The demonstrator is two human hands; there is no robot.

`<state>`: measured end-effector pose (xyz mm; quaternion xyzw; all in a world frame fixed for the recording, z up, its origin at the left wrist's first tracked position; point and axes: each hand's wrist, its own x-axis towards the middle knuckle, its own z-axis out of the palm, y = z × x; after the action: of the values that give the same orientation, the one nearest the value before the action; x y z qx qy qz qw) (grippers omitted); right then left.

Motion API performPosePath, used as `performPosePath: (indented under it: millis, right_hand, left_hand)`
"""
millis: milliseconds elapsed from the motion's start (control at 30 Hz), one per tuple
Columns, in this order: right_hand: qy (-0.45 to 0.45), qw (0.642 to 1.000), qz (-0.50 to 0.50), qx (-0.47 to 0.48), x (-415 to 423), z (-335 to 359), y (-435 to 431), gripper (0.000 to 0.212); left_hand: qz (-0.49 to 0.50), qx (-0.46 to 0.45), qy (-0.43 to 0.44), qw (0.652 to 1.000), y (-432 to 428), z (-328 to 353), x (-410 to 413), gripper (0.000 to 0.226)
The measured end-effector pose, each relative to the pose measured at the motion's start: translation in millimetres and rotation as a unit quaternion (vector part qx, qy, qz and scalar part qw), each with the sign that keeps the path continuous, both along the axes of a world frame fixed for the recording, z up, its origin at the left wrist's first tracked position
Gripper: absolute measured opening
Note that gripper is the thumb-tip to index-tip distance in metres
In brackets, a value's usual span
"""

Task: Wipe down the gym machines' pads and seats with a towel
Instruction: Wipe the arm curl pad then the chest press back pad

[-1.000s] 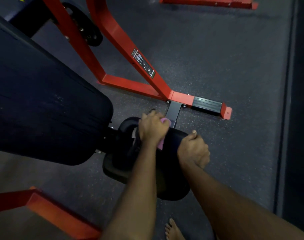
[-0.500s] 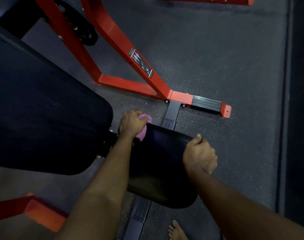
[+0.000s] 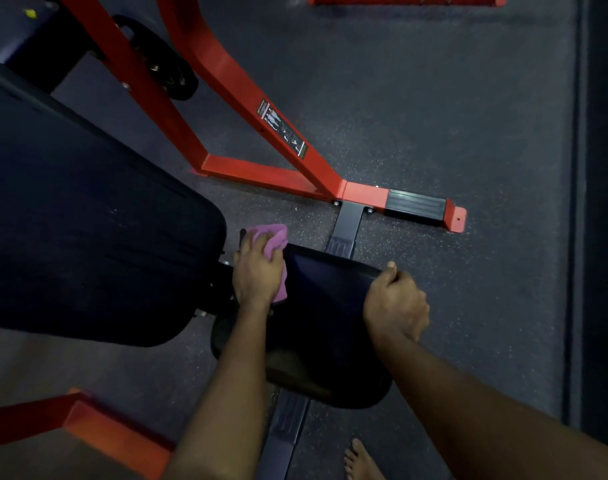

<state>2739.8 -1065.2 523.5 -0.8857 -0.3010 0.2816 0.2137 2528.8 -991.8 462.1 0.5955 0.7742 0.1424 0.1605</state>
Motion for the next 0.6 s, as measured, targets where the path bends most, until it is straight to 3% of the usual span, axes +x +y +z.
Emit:
performPosePath:
  millis: [200, 400, 500, 600]
  right_hand:
    - [0.013, 1.000, -0.006, 0.006, 3.0, -1.1, 1.7, 0.054]
    - [0.105, 0.993, -0.033, 0.036, 10.9, 4.5, -4.7, 0.052]
    - [0.228, 0.970, -0.018, 0.080, 16.0, 7.5, -13.3, 0.057]
    - [0.436, 0.888, -0.045, 0.140, 29.0, -13.6, -28.5, 0.073]
  left_hand:
    - [0.072, -0.008, 0.003, 0.997, -35.9, 5.5, 1.1, 0.046]
    - [0.104, -0.018, -0.007, 0.994, -95.8, 13.7, -3.6, 0.047]
    - [0.110, -0.004, -0.009, 0.994, -129.1, 24.2, 11.9, 0.046]
    - [0.114, 0.010, -0.048, 0.992, -159.4, 36.6, 35.8, 0.045]
